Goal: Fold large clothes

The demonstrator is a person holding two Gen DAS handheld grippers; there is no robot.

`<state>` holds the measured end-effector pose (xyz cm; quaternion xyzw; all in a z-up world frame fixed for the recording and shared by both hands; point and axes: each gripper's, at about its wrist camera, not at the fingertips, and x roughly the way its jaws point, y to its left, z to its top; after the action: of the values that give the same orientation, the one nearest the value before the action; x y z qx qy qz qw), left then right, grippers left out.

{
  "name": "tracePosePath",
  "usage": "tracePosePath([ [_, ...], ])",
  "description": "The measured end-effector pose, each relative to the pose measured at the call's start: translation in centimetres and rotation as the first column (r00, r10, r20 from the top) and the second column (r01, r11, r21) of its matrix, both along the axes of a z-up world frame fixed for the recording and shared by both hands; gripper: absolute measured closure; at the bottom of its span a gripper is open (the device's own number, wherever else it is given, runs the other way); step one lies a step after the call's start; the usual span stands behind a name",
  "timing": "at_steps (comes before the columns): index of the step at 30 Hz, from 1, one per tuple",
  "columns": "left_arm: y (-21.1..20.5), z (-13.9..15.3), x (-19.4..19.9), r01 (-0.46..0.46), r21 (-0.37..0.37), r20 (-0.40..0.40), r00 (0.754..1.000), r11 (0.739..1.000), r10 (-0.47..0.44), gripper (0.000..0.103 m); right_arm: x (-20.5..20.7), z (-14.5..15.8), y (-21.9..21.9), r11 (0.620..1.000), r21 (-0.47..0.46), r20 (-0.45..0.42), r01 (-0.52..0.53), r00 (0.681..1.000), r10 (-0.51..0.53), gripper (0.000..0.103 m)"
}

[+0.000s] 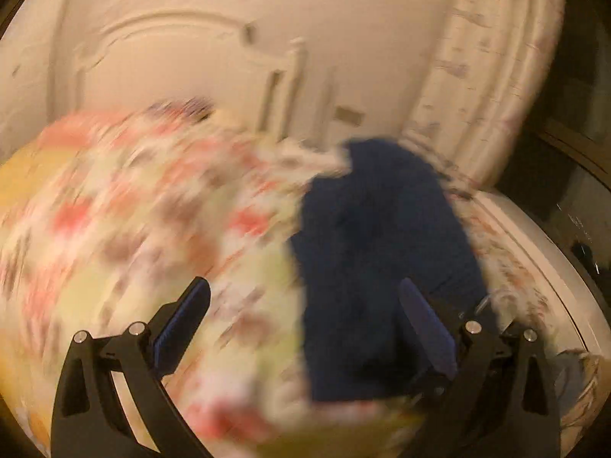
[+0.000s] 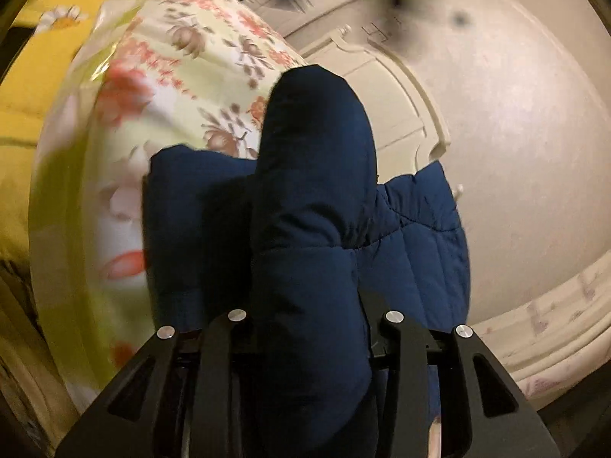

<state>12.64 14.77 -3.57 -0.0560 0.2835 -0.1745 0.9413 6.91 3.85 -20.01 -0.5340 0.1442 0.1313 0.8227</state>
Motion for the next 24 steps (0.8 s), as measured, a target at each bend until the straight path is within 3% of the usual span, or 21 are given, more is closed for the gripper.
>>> tracePosePath([
  [5,-9.4,7.6,4.9,0.184,0.107,0.063,0.98,0.977,-0.191,0.002,-1.3,-0.5,-0.2,1.0,-0.012,0.017,-0.026,1.0,0.026,0.065],
  [7,-13.2,8.4,7.9,0.227,0.187,0.043,0.97,0.956,-0.239,0.002,-1.8,-0.4,-0.5,0.999,-0.001,0.01,-0.045,0.999,0.045,0.065],
  [9,-16.2,7.5,11.1,0.243,0.276,-0.002,0.968,0.93,-0.253,0.002,-2.8,-0.3,-0.4,0.998,0.011,0.009,-0.065,0.998,0.065,0.065],
  [11,-18.5,4.8,14.9,0.246,0.378,-0.053,0.968,0.892,-0.245,0.002,-3.6,0.0,-1.5,0.995,0.034,0.009,-0.098,0.995,0.098,0.065],
  [13,-18.8,1.6,17.6,0.248,0.432,-0.12,0.969,0.867,-0.218,0.002,-4.6,0.0,-2.4,0.991,0.048,0.007,-0.127,0.992,0.126,0.065],
  [14,-18.4,-0.5,18.9,0.264,0.43,-0.186,0.962,0.863,-0.201,0.002,-5.1,0.1,-2.7,0.989,0.057,0.0,-0.14,0.99,0.14,0.065],
  [16,-15.6,-4.5,21.1,0.335,0.247,-0.308,0.917,0.909,-0.254,0.002,-6.0,1.0,-3.9,0.981,0.098,-0.028,-0.169,0.985,0.172,0.063],
  [17,-13.7,-5.5,21.8,0.333,0.134,-0.324,0.905,0.933,-0.276,0.002,-6.3,1.9,-4.5,0.973,0.145,-0.065,-0.177,0.98,0.188,0.063],
  [18,-12.6,-6.0,21.9,0.326,0.086,-0.334,0.9,0.942,-0.281,0.002,-6.1,3.1,-5.0,0.964,0.195,-0.1,-0.182,0.974,0.204,0.063],
  [19,-11.6,-6.4,22.0,0.32,0.059,-0.338,0.898,0.946,-0.282,0.002,-6.3,4.8,-6.0,0.934,0.302,-0.163,-0.193,0.954,0.25,0.058],
  [20,-11.1,-6.5,21.9,0.323,0.064,-0.335,0.898,0.944,-0.284,0.002,-6.6,6.8,-7.4,0.874,0.441,-0.218,-0.202,0.921,0.323,0.058],
  [22,-11.1,-6.3,21.7,0.337,0.105,-0.326,0.901,0.936,-0.287,0.002,-6.2,9.5,-9.5,0.756,0.629,-0.262,-0.18,0.867,0.424,0.058],
  [23,-11.3,-6.2,21.5,0.34,0.127,-0.322,0.903,0.932,-0.285,0.002,-5.6,10.9,-10.4,0.702,0.697,-0.254,-0.149,0.864,0.436,0.058],
  [24,-11.7,-6.0,21.4,0.345,0.169,-0.314,0.907,0.923,-0.282,0.002,-4.8,11.6,-10.9,0.687,0.717,-0.247,-0.113,0.881,0.403,0.058],
])
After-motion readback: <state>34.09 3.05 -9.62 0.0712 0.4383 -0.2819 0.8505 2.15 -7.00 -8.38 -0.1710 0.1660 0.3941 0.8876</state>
